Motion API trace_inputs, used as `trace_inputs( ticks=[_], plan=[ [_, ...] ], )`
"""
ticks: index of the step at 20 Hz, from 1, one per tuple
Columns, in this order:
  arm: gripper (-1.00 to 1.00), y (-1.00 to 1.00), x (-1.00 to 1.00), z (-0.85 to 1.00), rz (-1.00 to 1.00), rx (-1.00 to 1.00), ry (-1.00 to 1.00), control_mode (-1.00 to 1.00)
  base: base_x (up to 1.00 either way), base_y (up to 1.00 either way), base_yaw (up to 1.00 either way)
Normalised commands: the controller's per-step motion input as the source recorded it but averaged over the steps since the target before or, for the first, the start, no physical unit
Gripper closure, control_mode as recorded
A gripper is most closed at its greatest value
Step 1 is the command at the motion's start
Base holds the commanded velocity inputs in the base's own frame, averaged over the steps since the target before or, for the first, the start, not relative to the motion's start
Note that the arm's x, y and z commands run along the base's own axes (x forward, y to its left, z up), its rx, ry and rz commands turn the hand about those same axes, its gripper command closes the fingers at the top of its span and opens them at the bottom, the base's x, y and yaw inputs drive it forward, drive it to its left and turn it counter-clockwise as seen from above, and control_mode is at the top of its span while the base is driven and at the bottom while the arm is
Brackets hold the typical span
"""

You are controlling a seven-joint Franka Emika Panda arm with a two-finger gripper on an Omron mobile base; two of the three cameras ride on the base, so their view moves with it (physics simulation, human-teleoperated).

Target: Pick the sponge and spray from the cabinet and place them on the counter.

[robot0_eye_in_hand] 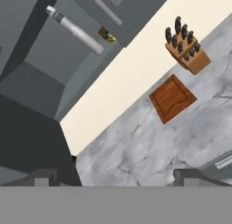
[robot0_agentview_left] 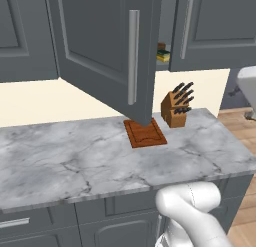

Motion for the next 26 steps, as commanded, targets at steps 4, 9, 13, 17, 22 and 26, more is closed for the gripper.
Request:
trace_inputs(
  ticks=[4, 9, 13, 17, 22, 26],
  plan=[
    [-1.0, 0.27, 0.63, -0.18, 0.0, 0.08, 0.0, -1.0, 0.0, 0.0, 0.0],
    [-1.0, 0.44, 0.42, -0.13, 0.0, 0.07, 0.0, -1.0, 0.0, 0.0, 0.0],
    [-1.0, 0.56, 0.48, -0.06, 0.0, 0.07, 0.04, -1.0, 0.0, 0.0, 0.0],
    [-1.0, 0.54, 0.53, -0.04, 0.0, 0.07, 0.09, -1.0, 0.0, 0.0, 0.0],
    [-1.0, 0.2, 0.46, -0.01, 0.09, 0.19, 0.22, -1.0, 0.0, 0.0, 0.0],
    [-1.0, 0.07, 0.36, -0.02, 0.12, 0.2, 0.21, -1.0, 0.0, 0.0, 0.0]
  ],
)
